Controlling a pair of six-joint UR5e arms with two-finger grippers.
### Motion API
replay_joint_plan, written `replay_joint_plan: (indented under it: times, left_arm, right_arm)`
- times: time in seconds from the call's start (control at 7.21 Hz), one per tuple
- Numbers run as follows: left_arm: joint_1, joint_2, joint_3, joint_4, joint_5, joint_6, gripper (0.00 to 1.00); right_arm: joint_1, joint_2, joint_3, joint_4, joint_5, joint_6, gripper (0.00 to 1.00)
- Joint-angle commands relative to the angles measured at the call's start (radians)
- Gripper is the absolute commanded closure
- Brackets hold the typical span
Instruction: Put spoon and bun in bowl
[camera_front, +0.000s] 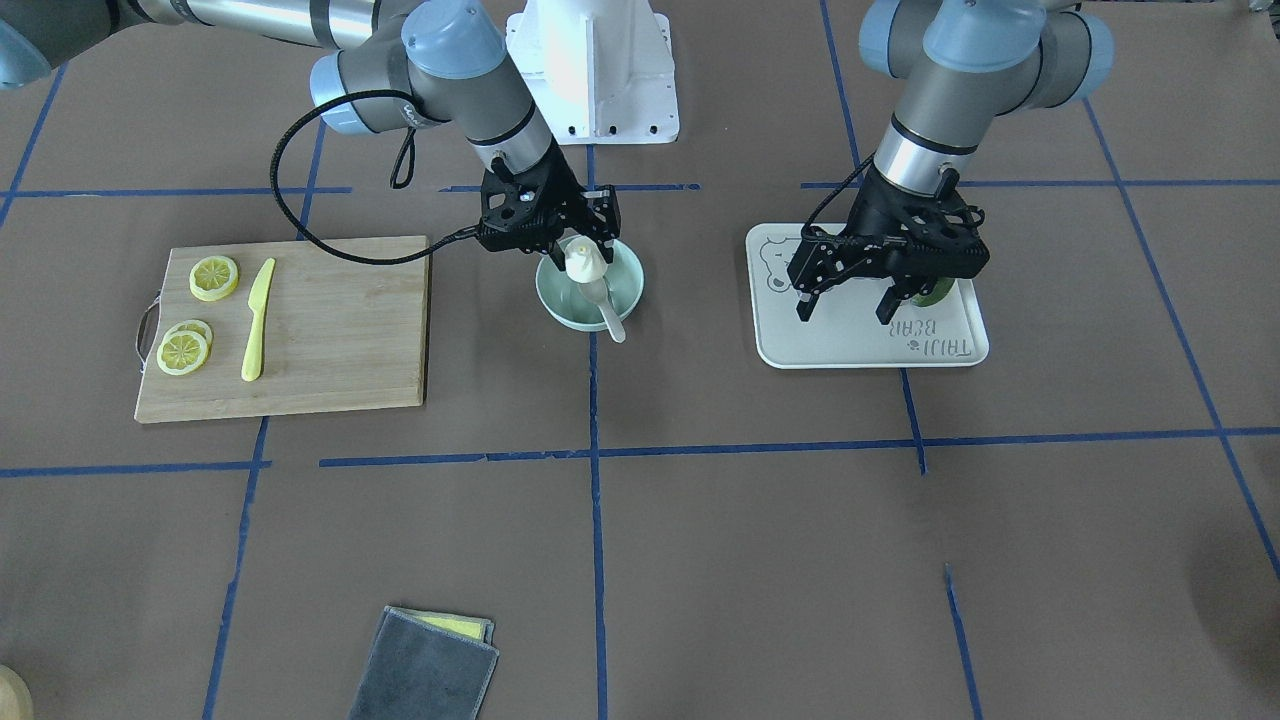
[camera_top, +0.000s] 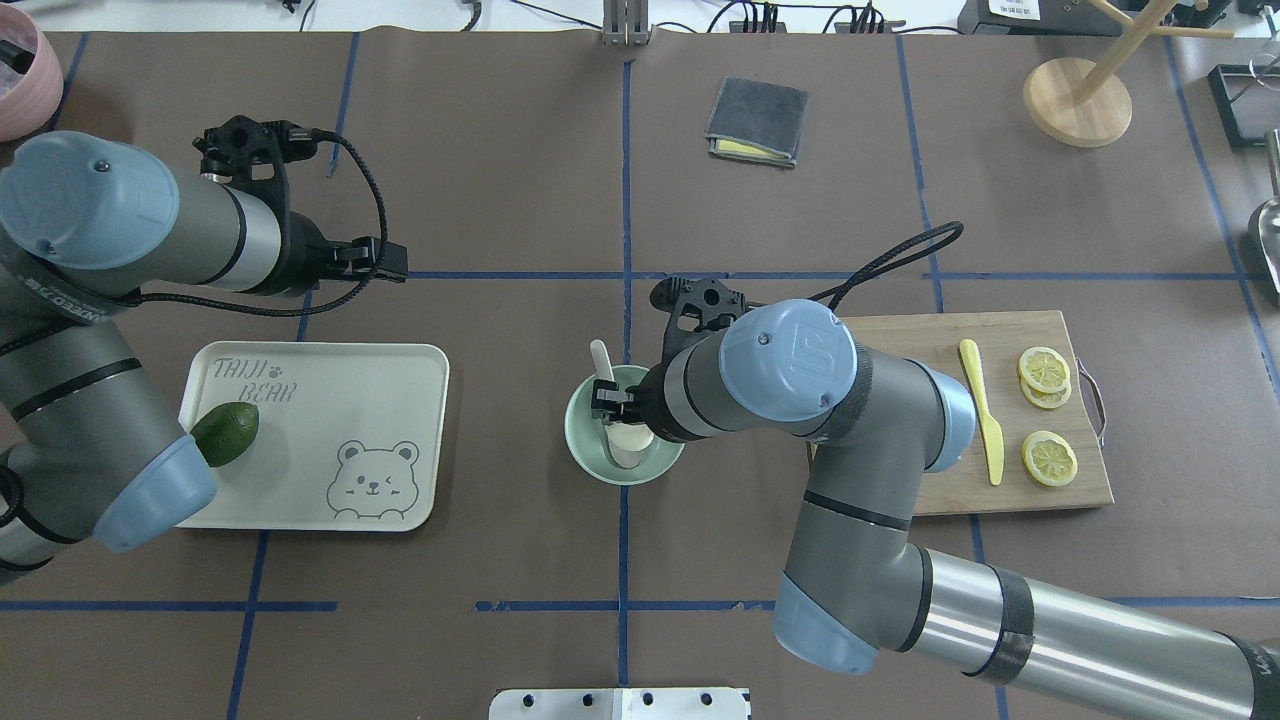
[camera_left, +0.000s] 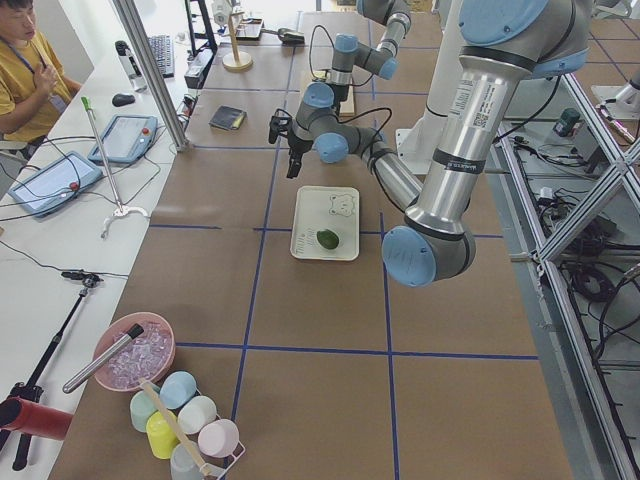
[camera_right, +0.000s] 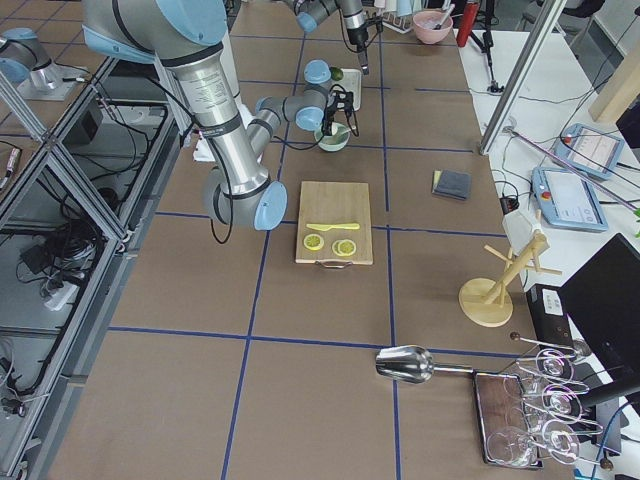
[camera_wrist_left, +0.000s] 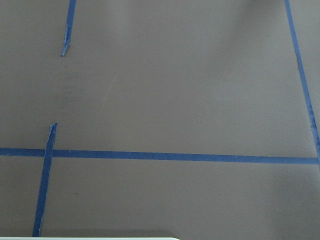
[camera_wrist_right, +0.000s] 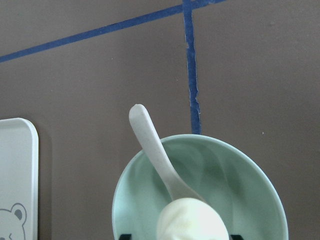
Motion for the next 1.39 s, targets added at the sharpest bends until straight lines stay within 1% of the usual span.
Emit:
replay_joint_plan:
  times: [0.0, 0.14, 0.28, 0.42, 0.55, 0.69, 0.83, 0.97, 1.11, 1.25]
  left_arm:
    - [0.001, 0.001, 0.007, 0.000, 0.000, 0.000, 0.00]
    - [0.000, 0.006, 0.007, 0.000, 0.002, 0.003, 0.00]
    - [-0.002, 0.047, 0.000, -0.008, -0.003, 0.023, 0.00]
    - [-0.005, 0.088, 0.001, -0.012, -0.002, 0.121, 0.00]
    - [-0.032, 0.133, 0.007, -0.046, -0.006, 0.191, 0.00]
    - [-0.084, 0.193, 0.007, -0.087, -0.043, 0.284, 0.00]
    - [-0.169, 0.265, 0.013, -0.138, -0.122, 0.416, 0.00]
    - [-0.278, 0.335, 0.048, -0.206, -0.234, 0.545, 0.00]
    - [-0.396, 0.365, 0.123, -0.265, -0.358, 0.672, 0.00]
    - [-0.522, 0.367, 0.209, -0.265, -0.445, 0.827, 0.00]
  right_arm:
    - [0.003, -0.003, 0.004, 0.000, -0.001, -0.003, 0.00]
    - [0.026, -0.018, 0.034, -0.002, 0.012, -0.012, 0.00]
    - [0.074, -0.096, 0.088, -0.011, 0.055, -0.018, 0.00]
    - [0.157, -0.183, 0.101, -0.003, 0.145, -0.119, 0.00]
    - [0.264, -0.289, 0.105, 0.000, 0.231, -0.309, 0.00]
    - [0.390, -0.364, 0.107, -0.005, 0.327, -0.469, 0.00]
    - [0.535, -0.436, 0.099, -0.014, 0.439, -0.647, 0.00]
    - [0.655, -0.504, 0.090, -0.018, 0.506, -0.817, 0.00]
    - [0.729, -0.544, 0.087, -0.047, 0.535, -0.928, 0.00]
    - [0.797, -0.567, 0.085, -0.123, 0.549, -1.075, 0.00]
